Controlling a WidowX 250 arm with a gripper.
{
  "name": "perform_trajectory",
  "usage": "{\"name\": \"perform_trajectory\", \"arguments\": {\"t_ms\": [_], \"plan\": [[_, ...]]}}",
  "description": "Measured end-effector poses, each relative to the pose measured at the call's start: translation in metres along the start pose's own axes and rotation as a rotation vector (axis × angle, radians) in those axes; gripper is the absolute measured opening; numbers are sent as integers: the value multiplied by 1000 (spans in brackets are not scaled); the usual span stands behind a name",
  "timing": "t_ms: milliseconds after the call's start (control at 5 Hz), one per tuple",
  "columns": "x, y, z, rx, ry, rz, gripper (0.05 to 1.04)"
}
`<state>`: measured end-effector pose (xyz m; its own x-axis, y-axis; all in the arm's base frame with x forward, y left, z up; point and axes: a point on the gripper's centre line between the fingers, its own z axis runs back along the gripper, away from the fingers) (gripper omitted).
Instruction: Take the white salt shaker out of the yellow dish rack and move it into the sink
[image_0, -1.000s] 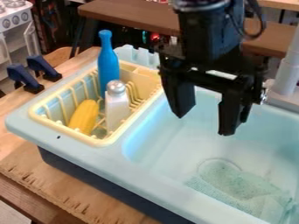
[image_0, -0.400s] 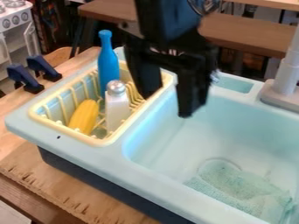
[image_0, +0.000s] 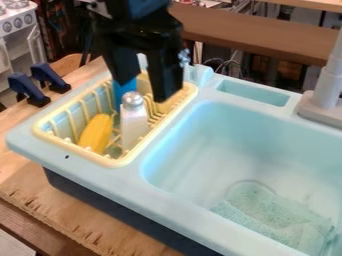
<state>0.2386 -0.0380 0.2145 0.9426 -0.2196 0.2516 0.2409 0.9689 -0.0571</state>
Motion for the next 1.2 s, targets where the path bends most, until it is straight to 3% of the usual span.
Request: {"name": "perform_trajectory", "arguments": {"t_ms": [200, 400, 600, 1200], "plan": [[2, 21, 1, 12, -34, 9, 1001], [7, 32, -9, -8, -47, -1, 1001], [10, 38, -23, -14, 18, -3, 1001], [15, 47, -36, -37, 62, 9, 1001]]}}
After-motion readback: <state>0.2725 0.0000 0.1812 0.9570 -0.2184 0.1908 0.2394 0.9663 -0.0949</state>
